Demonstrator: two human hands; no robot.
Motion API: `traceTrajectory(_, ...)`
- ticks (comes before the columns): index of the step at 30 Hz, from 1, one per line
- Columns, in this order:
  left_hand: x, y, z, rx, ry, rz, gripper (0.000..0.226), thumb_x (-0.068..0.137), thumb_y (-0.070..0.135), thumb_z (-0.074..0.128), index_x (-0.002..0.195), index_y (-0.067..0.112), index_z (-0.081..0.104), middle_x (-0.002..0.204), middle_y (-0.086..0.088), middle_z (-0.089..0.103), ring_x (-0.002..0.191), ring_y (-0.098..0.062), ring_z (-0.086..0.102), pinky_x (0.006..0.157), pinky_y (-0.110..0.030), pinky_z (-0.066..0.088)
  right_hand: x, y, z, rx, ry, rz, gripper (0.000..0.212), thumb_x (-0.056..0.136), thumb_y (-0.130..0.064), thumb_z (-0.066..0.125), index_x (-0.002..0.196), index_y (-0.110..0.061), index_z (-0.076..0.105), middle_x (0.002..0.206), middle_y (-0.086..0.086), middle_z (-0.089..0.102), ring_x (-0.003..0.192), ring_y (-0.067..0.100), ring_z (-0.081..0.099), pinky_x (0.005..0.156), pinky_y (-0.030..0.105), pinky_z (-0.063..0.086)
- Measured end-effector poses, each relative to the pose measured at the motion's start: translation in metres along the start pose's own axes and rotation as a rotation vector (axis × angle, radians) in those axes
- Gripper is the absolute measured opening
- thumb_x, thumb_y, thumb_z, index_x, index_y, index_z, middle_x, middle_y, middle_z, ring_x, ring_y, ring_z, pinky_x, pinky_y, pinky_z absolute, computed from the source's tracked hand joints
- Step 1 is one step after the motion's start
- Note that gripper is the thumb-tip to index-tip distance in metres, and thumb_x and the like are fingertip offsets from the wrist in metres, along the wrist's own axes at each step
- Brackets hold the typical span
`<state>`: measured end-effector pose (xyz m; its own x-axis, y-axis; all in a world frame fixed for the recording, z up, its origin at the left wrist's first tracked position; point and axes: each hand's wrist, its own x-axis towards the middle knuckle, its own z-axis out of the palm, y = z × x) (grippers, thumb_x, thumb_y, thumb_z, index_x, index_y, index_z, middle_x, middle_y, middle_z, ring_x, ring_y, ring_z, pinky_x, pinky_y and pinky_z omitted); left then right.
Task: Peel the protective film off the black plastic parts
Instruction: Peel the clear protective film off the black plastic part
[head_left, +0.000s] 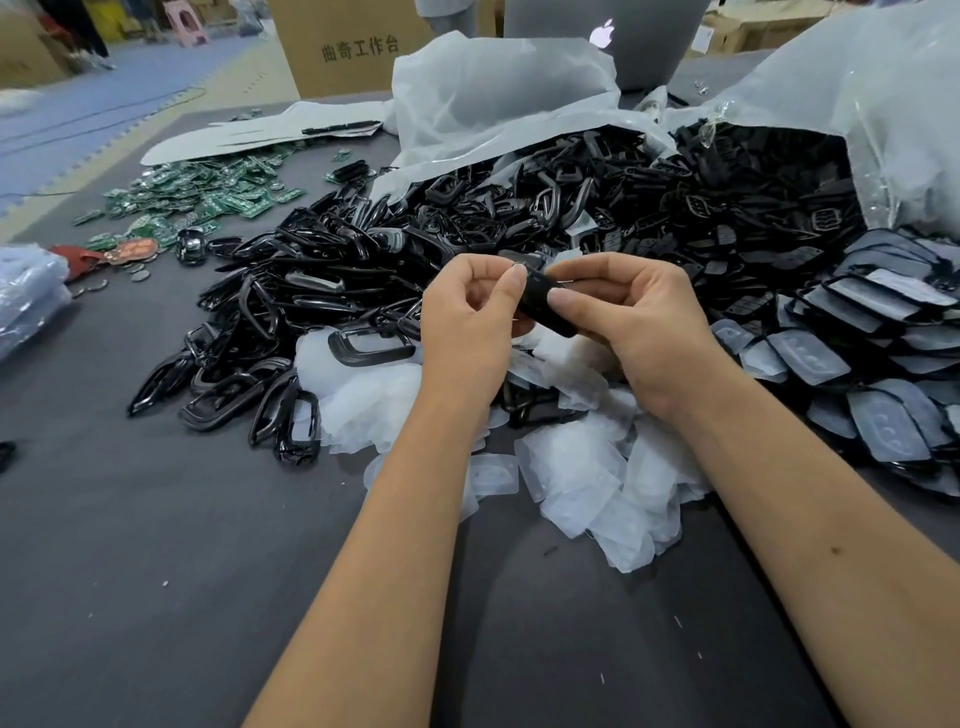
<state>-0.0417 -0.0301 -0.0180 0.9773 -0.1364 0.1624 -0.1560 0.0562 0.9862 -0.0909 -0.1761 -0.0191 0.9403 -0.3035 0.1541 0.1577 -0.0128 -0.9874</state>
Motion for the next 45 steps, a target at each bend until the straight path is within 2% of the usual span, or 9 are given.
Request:
traceTrajectory(6, 0.001, 0.001, 0.000, -0.024, 0.059, -0.018, 0.009, 0.101, 0.010, 0.064, 0.102, 0.001, 0.067, 0.084, -0.010, 0.067, 0.070, -0.010, 0.065, 0.063, -0.021, 0.055, 0.001, 0.002, 0.000, 0.010, -0.026, 0.015, 0.020, 0.090, -0.004, 0.078, 0.107, -0.014, 0.078, 0.096, 0.009, 0.081, 0.096, 0.028, 0.078, 0.089, 0.035, 0.062)
traceTrajectory(14, 0.001, 0.002, -0.002, -0.139, 0.034, -0.100, 0.007, 0.102, 0.013, 0.063, 0.097, 0.012, 0.067, 0.074, 0.006, 0.069, 0.069, -0.004, 0.064, 0.066, -0.021, 0.055, 0.002, -0.001, -0.003, -0.043, -0.034, -0.101, 0.023, 0.084, -0.001, 0.082, 0.099, -0.018, 0.079, 0.080, 0.002, 0.079, 0.075, 0.013, 0.071, 0.078, 0.023, 0.057)
traceTrajectory(19, 0.004, 0.007, -0.006, -0.142, -0.054, -0.198, 0.025, 0.106, 0.029, 0.057, 0.100, 0.007, 0.064, 0.085, -0.009, 0.068, 0.070, -0.015, 0.070, 0.075, -0.031, 0.063, -0.001, -0.002, 0.002, -0.480, 0.171, -0.460, 0.022, 0.084, 0.001, 0.080, 0.100, -0.015, 0.081, 0.091, -0.007, 0.078, 0.085, 0.007, 0.075, 0.079, 0.027, 0.062)
traceTrajectory(22, 0.007, 0.009, -0.009, -0.190, -0.086, -0.293, 0.044, 0.105, 0.043, 0.056, 0.101, 0.000, 0.067, 0.080, -0.011, 0.069, 0.065, -0.020, 0.071, 0.073, -0.033, 0.063, -0.002, -0.002, 0.003, -0.650, 0.149, -0.623, 0.022, 0.087, 0.001, 0.076, 0.101, -0.014, 0.083, 0.096, -0.006, 0.078, 0.090, 0.007, 0.073, 0.080, 0.031, 0.061)
traceTrajectory(29, 0.006, 0.008, -0.015, -0.117, -0.082, -0.273, 0.011, 0.092, 0.000, 0.074, 0.101, -0.003, 0.069, 0.072, -0.007, 0.072, 0.059, -0.015, 0.069, 0.055, -0.017, 0.053, -0.001, -0.001, 0.002, -0.812, 0.115, -0.799, 0.016, 0.085, 0.007, 0.071, 0.084, -0.006, 0.080, 0.085, 0.001, 0.077, 0.090, 0.021, 0.071, 0.079, 0.041, 0.058)
traceTrajectory(32, 0.005, 0.008, -0.019, -0.069, -0.041, -0.229, 0.012, 0.091, -0.003, 0.073, 0.101, 0.001, 0.069, 0.069, -0.004, 0.070, 0.055, -0.010, 0.067, 0.049, -0.016, 0.048, -0.004, 0.000, 0.007, -0.723, 0.190, -0.761, 0.026, 0.082, 0.014, 0.062, 0.084, -0.005, 0.078, 0.090, 0.002, 0.078, 0.094, 0.018, 0.073, 0.078, 0.038, 0.060)
traceTrajectory(35, 0.008, 0.006, -0.026, -0.028, -0.047, -0.170, 0.011, 0.092, -0.001, 0.072, 0.097, 0.009, 0.068, 0.064, 0.001, 0.068, 0.054, -0.008, 0.065, 0.048, -0.023, 0.045, -0.004, 0.000, 0.011, -0.574, 0.301, -0.608, 0.019, 0.091, 0.000, 0.063, 0.099, -0.010, 0.077, 0.094, -0.005, 0.075, 0.090, 0.010, 0.072, 0.067, 0.033, 0.059)
traceTrajectory(39, 0.008, 0.005, -0.029, 0.004, -0.181, -0.098, 0.014, 0.091, -0.001, 0.072, 0.091, 0.013, 0.068, 0.060, 0.003, 0.064, 0.056, -0.010, 0.066, 0.049, -0.018, 0.044, -0.001, 0.005, 0.010, -0.463, 0.228, -0.367, 0.014, 0.092, -0.024, 0.079, 0.094, -0.011, 0.078, 0.077, -0.003, 0.074, 0.069, 0.018, 0.073, 0.062, 0.045, 0.061)
traceTrajectory(45, 0.007, -0.002, -0.020, 0.189, -0.106, 0.069, 0.015, 0.086, 0.006, 0.078, 0.083, 0.015, 0.066, 0.079, -0.002, 0.071, 0.052, -0.014, 0.067, 0.049, -0.021, 0.046, -0.001, 0.003, 0.010, -0.434, 0.180, -0.318, 0.012, 0.087, -0.019, 0.084, 0.083, -0.012, 0.075, 0.064, -0.001, 0.072, 0.053, 0.017, 0.070, 0.052, 0.045, 0.060)
